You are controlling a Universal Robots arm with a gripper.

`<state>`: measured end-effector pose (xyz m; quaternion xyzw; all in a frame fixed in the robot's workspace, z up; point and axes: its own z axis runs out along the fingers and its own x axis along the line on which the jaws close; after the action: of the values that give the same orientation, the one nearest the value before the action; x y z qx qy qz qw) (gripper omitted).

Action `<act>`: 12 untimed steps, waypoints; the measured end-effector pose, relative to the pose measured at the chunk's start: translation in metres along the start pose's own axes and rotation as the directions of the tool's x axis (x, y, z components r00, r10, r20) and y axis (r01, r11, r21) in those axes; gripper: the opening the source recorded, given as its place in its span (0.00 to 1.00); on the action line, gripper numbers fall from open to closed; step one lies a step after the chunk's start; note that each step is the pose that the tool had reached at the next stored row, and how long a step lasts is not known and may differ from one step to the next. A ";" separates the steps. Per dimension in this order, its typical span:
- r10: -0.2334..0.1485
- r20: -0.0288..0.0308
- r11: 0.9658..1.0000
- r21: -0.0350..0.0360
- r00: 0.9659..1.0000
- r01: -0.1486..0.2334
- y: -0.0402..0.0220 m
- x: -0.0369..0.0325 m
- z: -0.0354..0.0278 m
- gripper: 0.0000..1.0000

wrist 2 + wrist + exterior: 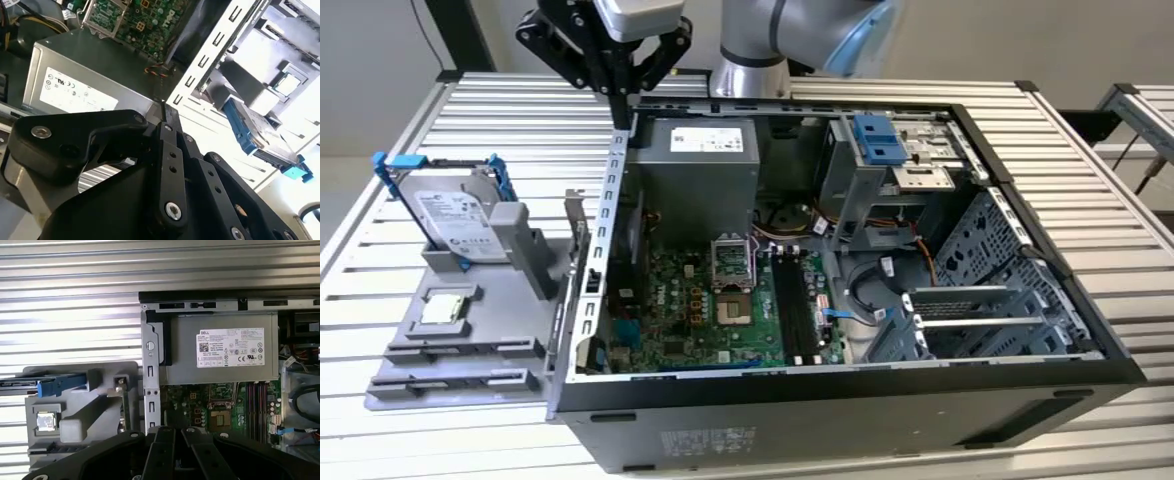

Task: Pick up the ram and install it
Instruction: 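Reach for the ram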

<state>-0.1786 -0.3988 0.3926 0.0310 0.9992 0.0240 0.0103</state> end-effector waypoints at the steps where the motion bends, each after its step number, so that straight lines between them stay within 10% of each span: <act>1: -0.001 0.000 1.000 0.000 1.000 0.001 -0.0002 0.0031 0.0000 0.00; 12: -0.013 -0.001 1.000 0.000 1.000 0.013 -0.0024 0.0384 -0.0007 0.00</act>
<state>-0.2171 -0.3988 0.3924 0.0244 0.9994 0.0241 0.0101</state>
